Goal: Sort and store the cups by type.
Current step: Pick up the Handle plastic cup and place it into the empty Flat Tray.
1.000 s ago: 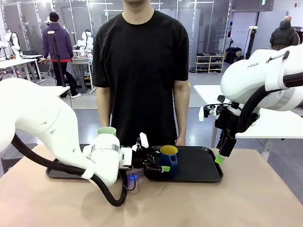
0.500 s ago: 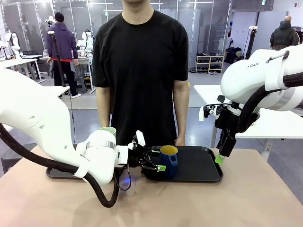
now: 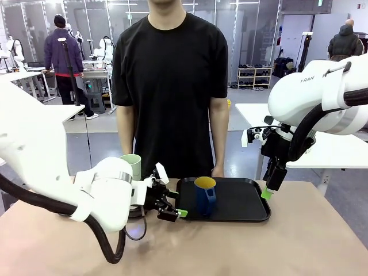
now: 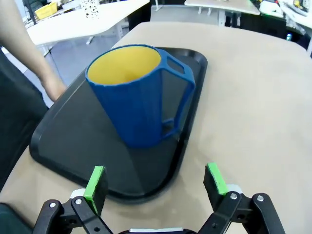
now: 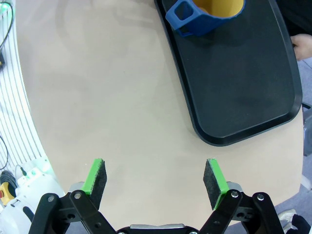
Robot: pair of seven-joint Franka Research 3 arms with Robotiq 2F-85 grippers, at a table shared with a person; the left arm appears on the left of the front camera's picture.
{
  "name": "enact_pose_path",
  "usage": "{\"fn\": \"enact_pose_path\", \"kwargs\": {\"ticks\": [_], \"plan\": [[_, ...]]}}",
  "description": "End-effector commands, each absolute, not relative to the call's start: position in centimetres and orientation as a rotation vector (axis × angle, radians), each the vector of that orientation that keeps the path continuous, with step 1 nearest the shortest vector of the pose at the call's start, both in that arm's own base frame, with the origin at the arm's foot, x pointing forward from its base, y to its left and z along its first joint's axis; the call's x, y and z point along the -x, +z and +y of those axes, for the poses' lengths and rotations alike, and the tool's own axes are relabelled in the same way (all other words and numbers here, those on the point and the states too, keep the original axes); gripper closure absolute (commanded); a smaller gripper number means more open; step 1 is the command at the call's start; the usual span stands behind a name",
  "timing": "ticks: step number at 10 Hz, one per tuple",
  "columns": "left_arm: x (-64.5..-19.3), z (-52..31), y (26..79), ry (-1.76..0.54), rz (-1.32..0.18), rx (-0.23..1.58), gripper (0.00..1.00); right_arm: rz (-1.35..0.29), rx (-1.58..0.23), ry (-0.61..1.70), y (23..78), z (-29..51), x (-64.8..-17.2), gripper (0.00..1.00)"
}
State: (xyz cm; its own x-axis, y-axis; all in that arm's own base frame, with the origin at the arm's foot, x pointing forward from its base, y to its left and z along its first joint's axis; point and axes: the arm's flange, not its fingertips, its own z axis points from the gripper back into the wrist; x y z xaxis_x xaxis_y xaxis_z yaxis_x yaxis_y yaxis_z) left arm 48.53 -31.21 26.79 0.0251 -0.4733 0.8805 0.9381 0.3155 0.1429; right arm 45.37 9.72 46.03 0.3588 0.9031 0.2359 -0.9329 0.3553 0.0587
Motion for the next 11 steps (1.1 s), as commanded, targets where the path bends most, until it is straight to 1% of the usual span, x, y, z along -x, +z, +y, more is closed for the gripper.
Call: {"fn": "enact_pose_path", "kwargs": {"ticks": [1, 2, 4, 5, 11], "plan": [[-45.3, -30.0, 28.6, -1.213, -1.01, 0.482, 0.0, -0.166, -0.191, 1.19, 46.2, 9.6, -45.3, 0.0], [-44.8, -29.4, 28.7, -1.214, -0.979, 0.454, 0.0, -0.166, -0.191, 1.19, 46.2, 9.6, -45.3, 0.0], [-44.3, -28.3, 28.7, -1.215, -0.974, 0.451, 0.0, -0.166, -0.191, 1.19, 46.2, 9.6, -45.3, 0.0], [-45.3, -29.0, 28.8, -1.204, -0.989, 0.476, 0.0, -0.166, -0.191, 1.19, 46.2, 9.6, -45.3, 0.0], [-45.3, -29.0, 28.8, -1.204, -0.989, 0.476, 0.0, -0.166, -0.191, 1.19, 46.2, 9.6, -45.3, 0.0]]}}
